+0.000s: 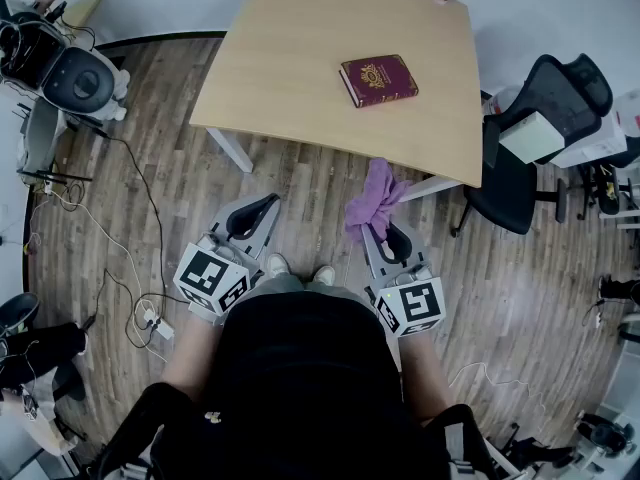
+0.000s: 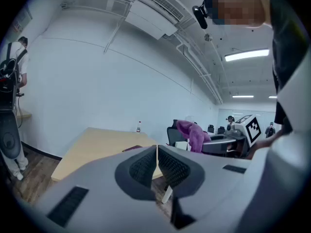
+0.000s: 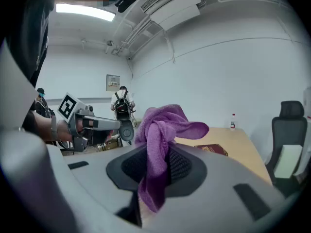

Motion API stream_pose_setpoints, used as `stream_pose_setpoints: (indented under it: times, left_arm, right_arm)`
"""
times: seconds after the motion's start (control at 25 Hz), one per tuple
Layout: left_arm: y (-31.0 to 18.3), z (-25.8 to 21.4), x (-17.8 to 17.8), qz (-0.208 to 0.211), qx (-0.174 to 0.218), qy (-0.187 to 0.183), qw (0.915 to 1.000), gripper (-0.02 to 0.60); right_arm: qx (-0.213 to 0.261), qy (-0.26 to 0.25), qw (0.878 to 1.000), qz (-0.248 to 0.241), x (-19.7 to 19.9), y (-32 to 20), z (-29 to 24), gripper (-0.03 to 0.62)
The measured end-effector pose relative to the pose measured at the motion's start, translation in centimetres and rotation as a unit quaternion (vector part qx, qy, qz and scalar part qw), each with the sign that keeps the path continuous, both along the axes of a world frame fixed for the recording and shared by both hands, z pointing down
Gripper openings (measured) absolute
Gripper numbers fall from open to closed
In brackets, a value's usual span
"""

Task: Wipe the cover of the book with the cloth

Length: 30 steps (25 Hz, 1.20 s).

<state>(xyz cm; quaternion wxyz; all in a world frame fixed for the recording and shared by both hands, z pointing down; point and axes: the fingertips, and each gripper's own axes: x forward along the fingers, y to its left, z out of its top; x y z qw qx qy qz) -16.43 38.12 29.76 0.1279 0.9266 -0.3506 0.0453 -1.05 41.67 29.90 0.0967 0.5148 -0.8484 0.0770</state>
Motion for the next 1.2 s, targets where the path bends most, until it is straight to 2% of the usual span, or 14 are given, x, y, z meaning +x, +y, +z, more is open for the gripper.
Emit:
stream_pose_setpoints:
  times: [0.32, 0.48, 0.76, 0.96, 1.2]
  left_arm:
    - [-2.0, 0.7, -2.7, 0.004, -0.003, 0.004, 1.0000, 0.028]
    - [-3.0, 1.2, -4.4, 0.005, -0.007, 0.015, 0.9999, 0.028]
    - [-4.3, 2.9, -7.5, 0.016, -0.026, 0.023, 0.9993, 0.028]
    - [-5.9, 4.3, -8.0, 0.020, -0.040, 0.019, 0.9988, 0.028]
    - [-8.2, 5.3, -5.9, 0.027, -0.049, 0.003, 0.9984, 0.028]
  right_arm:
    - [-0.001, 0.004, 1.000, 0.011, -2.3, -1.8, 0.0, 0.095]
    - [-0.012, -0.010, 0.999, 0.036, -2.8, -3.0, 0.2, 0.098]
    - [-0.028, 0.018, 0.997, 0.076, -3.9, -4.6, 1.0, 0.098]
    - [-0.030, 0.033, 0.995, 0.087, -3.8, -5.8, 1.7, 0.100]
    - [-0.036, 0.022, 0.995, 0.091, -1.7, -8.9, 2.9, 0.100]
